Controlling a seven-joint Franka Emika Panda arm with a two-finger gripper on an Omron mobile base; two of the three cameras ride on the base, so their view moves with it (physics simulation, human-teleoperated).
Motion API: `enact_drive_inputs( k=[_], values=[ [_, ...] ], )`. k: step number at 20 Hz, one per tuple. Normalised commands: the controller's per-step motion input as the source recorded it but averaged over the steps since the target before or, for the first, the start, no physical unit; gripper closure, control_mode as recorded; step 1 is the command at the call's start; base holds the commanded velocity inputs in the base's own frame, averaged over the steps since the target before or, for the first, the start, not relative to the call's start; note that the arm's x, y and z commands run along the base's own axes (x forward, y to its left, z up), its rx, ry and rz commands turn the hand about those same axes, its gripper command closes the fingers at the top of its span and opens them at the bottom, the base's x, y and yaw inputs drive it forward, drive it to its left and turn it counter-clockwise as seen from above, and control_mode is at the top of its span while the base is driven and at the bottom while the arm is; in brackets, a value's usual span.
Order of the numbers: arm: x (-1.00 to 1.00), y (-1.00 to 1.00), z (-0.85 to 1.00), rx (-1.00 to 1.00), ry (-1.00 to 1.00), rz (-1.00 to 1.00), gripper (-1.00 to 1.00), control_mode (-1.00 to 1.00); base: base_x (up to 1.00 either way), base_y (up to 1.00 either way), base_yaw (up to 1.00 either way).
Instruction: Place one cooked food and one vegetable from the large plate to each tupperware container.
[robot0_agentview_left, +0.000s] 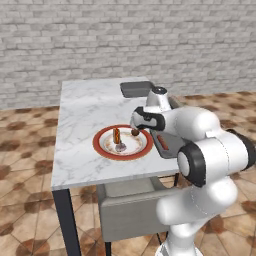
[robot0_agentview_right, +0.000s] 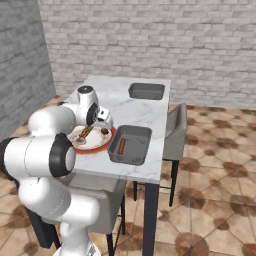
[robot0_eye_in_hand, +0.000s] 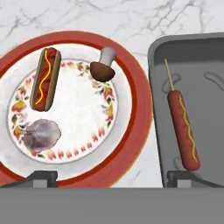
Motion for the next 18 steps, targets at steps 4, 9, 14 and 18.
enact_drive_inputs(
  k=[4, 9, 14, 18],
  values=[
    [0.37, 0.00, -0.03, 0.06, 0.00, -0.12, -1.00, -1.00, 0.00, 0.00, 0.00],
    [0.30, 0.07, -0.12, 0.05, 0.03, -0.08, -1.00, -1.00, 0.00, 0.00, 0.00],
    [0.42, 0.02, -0.31, 0.00, 0.03, -0.03, -1.00, -1.00, 0.00, 0.00, 0.00],
    [0.54, 0.05, -0.24, 0.00, 0.01, -0.03, -1.00, -1.00, 0.00, 0.00, 0.00]
  ],
)
